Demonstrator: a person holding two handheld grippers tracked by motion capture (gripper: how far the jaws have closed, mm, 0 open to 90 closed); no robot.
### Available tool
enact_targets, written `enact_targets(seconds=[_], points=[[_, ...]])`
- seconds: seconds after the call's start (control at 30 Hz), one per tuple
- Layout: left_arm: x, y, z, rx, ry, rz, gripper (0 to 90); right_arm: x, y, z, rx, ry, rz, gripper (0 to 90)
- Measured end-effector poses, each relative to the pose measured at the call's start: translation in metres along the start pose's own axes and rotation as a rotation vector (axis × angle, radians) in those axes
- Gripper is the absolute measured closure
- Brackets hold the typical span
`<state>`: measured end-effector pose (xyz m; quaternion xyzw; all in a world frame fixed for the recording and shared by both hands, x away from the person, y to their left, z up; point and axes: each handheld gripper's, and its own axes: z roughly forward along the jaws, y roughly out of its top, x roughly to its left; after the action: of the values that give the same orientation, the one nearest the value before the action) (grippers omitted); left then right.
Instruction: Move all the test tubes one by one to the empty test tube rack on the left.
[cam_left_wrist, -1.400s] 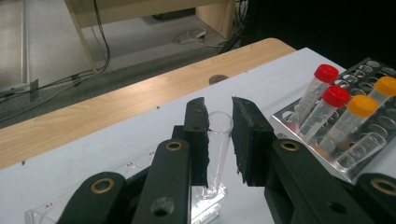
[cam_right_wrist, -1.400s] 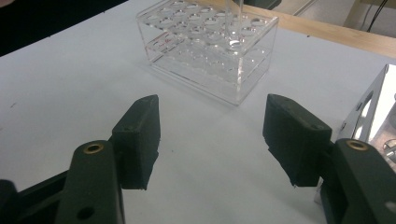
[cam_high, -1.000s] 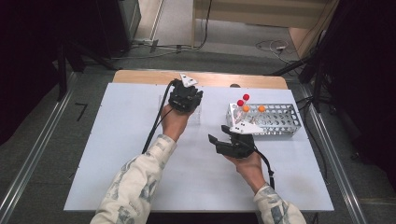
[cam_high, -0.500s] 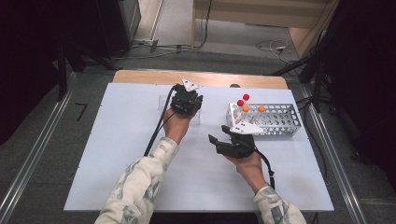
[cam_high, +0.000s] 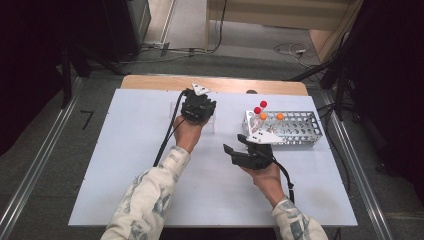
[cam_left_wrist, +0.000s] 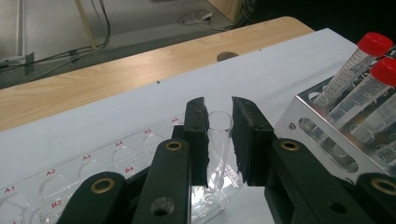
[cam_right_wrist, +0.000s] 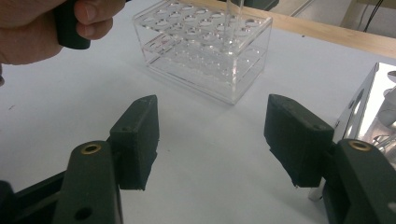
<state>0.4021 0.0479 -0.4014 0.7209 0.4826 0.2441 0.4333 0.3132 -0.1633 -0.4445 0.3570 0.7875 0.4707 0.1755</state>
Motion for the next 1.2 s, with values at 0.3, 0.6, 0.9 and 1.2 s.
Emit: enact_targets(seconds=[0.3,0.6,0.9,1.2], points=[[-0.005,-0.003,0.002,0.001,0.010,0.020,76.6,0.001,0.000,-0.001,-0.001,-0.001,0.000,34.0],[-0.007,-0.009,0.004,0.019,0.007,0.028,75.0,0.001,0.000,0.000,0.000,-0.002,0.000,34.0],[-0.007,-0.012,0.004,0.023,-0.001,0.016,68.1,0.000,0.000,-0.001,0.001,-0.003,0.002,33.9],[-0.006,-0.009,-0.009,0.015,0.033,-0.003,34.8,-0.015,-0.005,-0.016,-0.009,-0.044,0.028,34.0]])
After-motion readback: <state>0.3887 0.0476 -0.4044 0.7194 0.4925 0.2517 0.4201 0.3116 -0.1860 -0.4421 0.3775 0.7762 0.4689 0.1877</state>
